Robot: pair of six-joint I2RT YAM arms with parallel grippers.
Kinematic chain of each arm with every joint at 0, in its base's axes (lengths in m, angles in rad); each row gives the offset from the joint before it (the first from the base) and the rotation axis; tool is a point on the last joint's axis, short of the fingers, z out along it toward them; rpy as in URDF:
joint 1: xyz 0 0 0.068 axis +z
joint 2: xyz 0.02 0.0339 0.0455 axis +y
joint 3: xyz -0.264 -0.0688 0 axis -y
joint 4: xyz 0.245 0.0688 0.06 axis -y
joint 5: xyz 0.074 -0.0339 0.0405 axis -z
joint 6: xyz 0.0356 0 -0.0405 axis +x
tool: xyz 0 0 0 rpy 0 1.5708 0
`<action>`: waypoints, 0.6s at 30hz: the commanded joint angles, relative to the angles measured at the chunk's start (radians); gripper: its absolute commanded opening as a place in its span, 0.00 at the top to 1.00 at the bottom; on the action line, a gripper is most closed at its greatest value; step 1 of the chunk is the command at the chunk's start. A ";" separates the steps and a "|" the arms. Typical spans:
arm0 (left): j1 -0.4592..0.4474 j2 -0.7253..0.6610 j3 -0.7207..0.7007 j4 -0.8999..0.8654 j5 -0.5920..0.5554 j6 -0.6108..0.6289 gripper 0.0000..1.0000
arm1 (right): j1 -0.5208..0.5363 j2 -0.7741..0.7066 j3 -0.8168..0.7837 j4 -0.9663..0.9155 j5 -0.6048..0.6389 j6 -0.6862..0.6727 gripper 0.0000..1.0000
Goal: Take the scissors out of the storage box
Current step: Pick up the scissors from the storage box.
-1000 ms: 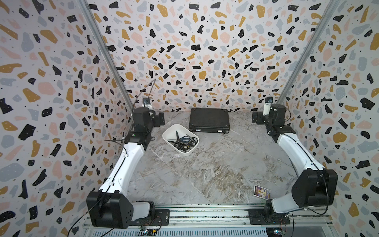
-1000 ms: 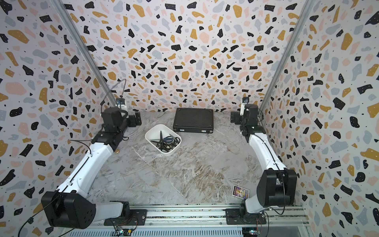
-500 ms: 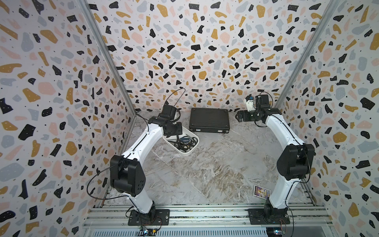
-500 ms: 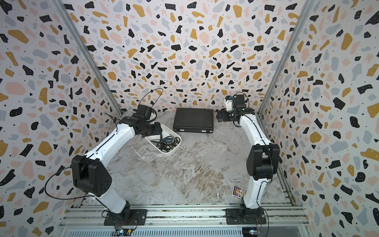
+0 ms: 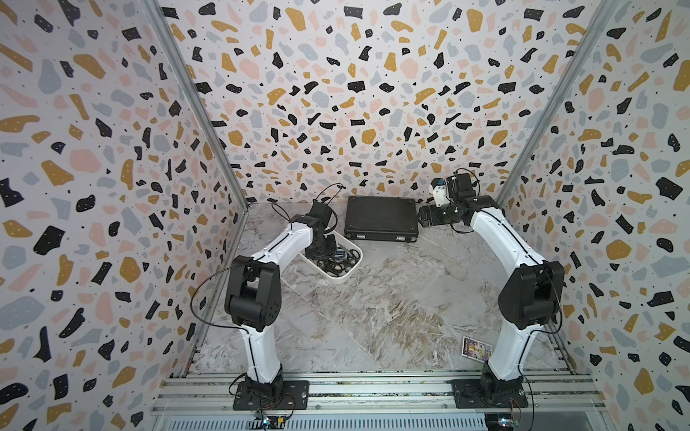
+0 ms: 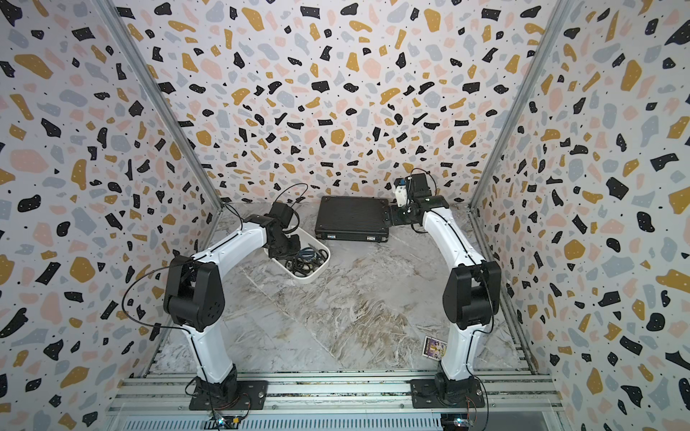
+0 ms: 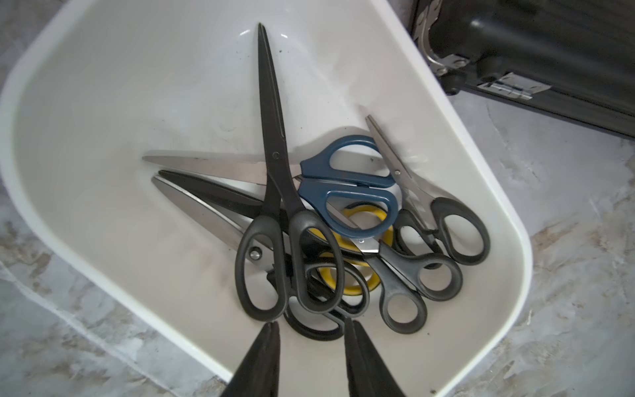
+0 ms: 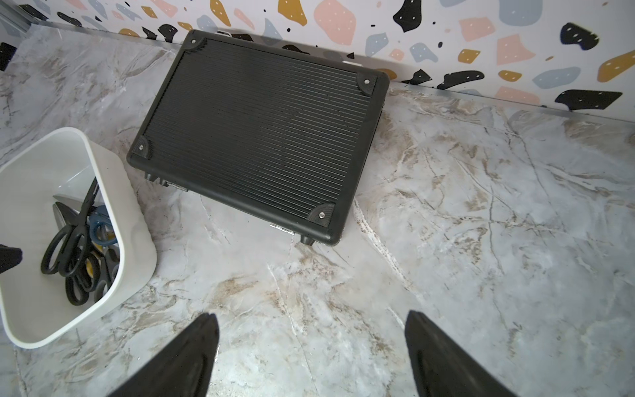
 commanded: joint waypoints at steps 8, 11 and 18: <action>0.008 0.087 0.006 0.046 -0.044 0.041 0.67 | 0.006 -0.039 0.023 -0.041 0.011 -0.007 0.10; 0.010 0.120 0.018 0.050 -0.055 0.056 0.68 | 0.006 -0.042 0.023 -0.044 0.005 -0.008 0.10; 0.014 0.195 0.039 0.059 -0.043 0.069 0.75 | 0.007 -0.048 0.021 -0.057 0.019 -0.015 0.11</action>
